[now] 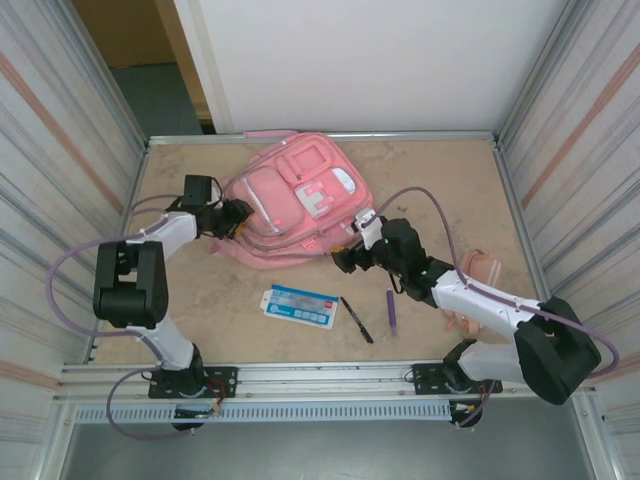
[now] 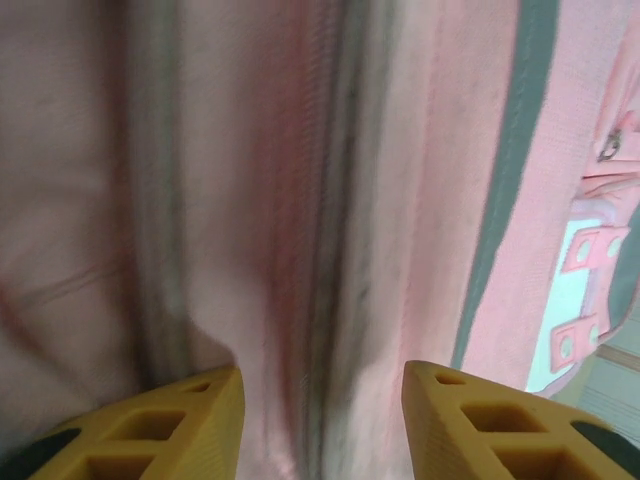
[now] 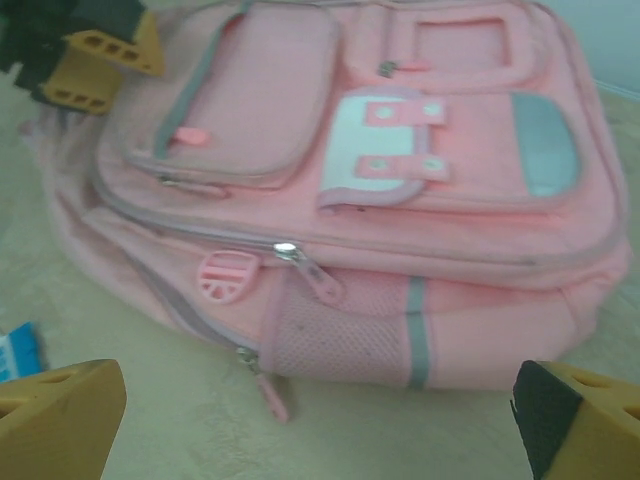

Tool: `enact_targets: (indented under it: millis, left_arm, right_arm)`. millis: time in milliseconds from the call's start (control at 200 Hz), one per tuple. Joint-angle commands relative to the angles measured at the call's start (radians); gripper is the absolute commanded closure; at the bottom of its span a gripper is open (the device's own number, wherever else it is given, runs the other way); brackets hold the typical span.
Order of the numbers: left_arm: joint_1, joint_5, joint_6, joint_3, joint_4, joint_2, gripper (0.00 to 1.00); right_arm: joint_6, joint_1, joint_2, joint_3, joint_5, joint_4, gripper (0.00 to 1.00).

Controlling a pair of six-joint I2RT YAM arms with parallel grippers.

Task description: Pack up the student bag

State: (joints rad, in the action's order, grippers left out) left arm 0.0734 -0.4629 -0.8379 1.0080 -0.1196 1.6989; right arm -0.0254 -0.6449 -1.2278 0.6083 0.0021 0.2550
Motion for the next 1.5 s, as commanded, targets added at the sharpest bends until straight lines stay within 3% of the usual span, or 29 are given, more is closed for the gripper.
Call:
enact_targets:
  millis: [0, 90, 155, 180, 236, 306, 431, 526, 697, 842, 1092, 1283, 1493]
  left_arm:
    - [0.014, -0.022, -0.005, 0.024, 0.082, -0.003, 0.57]
    - [0.027, 0.028, 0.017, 0.040, 0.042, -0.015, 0.61]
    - [0.034, 0.030, 0.038, 0.065, 0.020, 0.002, 0.72]
    - [0.035, 0.015, 0.044, 0.077, 0.017, 0.015, 0.79]
    - [0.038, -0.022, 0.042, 0.090, 0.010, 0.038, 0.92]
    - [0.046, -0.042, 0.018, 0.092, 0.010, 0.035, 1.00]
    - [0.061, -0.043, 0.000, 0.122, -0.083, -0.040, 1.00]
    - [0.071, -0.035, -0.002, 0.172, -0.181, -0.092, 1.00]
    - [0.071, -0.129, 0.031, 0.299, -0.302, -0.088, 1.00]
    - [0.072, -0.144, 0.007, 0.320, -0.305, -0.083, 1.00]
    - [0.081, -0.179, -0.025, 0.309, -0.284, -0.100, 1.00]
    - [0.065, -0.194, -0.035, 0.303, -0.283, -0.101, 1.00]
    - [0.051, -0.196, -0.033, 0.303, -0.290, -0.106, 1.00]
  right_arm:
    - [-0.249, 0.061, -0.001, 0.060, 0.117, -0.079, 0.01]
    - [-0.419, 0.105, -0.042, 0.180, 0.172, -0.337, 0.01]
    - [-0.369, 0.150, -0.108, 0.249, -0.004, -0.407, 0.00]
    - [-0.350, 0.162, -0.132, 0.262, -0.057, -0.409, 0.04]
    - [-0.342, 0.162, -0.179, 0.288, -0.104, -0.411, 0.08]
    - [-0.313, 0.152, -0.231, 0.326, -0.134, -0.424, 0.10]
    - [-0.214, 0.120, -0.342, 0.422, -0.208, -0.485, 0.11]
    - [-0.135, 0.102, -0.450, 0.544, -0.244, -0.591, 0.18]
    - [-0.067, 0.127, -0.568, 0.645, -0.295, -0.615, 0.25]
    - [0.007, 0.162, -0.619, 0.683, -0.441, -0.629, 0.32]
    - [0.036, 0.178, -0.681, 0.695, -0.546, -0.587, 0.37]
    - [0.038, 0.182, -0.715, 0.717, -0.639, -0.578, 0.47]
    - [0.049, 0.190, -0.684, 0.721, -0.671, -0.609, 0.77]
